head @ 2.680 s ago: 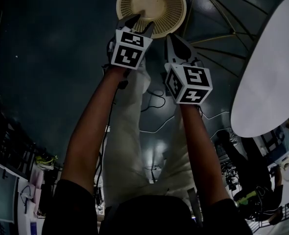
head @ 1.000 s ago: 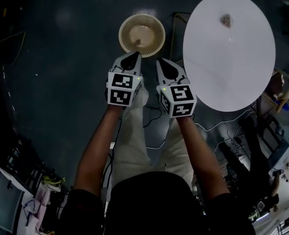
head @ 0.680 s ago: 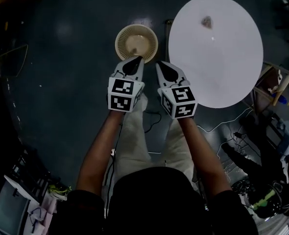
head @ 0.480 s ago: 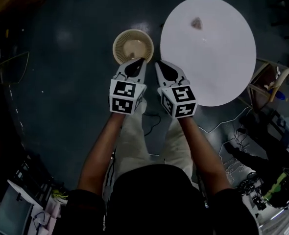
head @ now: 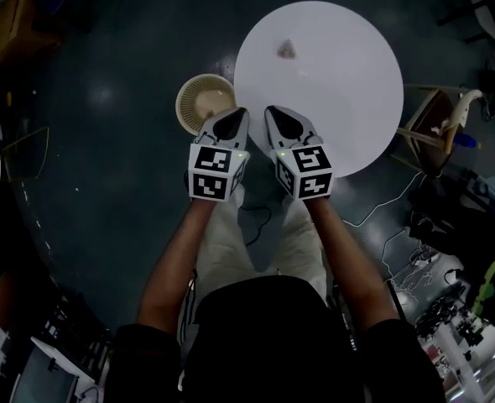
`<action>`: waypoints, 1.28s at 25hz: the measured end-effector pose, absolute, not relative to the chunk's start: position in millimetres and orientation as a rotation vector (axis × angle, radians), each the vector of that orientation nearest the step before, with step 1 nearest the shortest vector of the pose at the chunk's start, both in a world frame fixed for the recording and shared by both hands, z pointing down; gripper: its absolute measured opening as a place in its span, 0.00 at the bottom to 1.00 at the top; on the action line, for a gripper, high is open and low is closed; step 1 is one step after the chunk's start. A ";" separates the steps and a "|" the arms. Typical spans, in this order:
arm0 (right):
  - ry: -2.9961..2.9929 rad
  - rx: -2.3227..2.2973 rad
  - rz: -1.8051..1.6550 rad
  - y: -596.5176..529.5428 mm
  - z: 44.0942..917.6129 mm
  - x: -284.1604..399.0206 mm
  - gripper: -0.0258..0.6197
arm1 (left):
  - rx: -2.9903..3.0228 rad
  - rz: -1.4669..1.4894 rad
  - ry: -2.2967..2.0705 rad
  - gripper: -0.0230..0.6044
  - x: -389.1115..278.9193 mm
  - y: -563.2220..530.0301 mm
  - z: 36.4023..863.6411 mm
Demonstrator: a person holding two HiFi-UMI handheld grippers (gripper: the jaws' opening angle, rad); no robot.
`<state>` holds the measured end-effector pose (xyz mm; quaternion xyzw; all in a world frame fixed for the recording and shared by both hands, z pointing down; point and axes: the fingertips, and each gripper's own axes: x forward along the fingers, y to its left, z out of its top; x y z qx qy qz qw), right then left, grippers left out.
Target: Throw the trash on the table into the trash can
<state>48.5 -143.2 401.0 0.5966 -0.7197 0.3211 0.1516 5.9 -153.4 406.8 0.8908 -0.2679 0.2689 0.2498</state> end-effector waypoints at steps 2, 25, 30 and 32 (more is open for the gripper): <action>-2.043 1.739 0.916 -142.5 397.0 65.0 0.07 | 2.446 0.711 -0.707 0.06 23.8 -154.0 399.7; -1.911 1.747 0.857 -257.6 448.3 173.8 0.26 | 2.507 0.725 -0.724 0.06 114.7 -254.7 438.4; -1.880 1.734 0.855 -265.7 467.5 174.5 0.26 | 2.509 0.741 -0.729 0.06 113.4 -263.7 450.6; -1.862 1.737 0.859 -266.0 473.3 174.5 0.26 | 2.498 0.743 -0.733 0.06 108.9 -265.1 455.1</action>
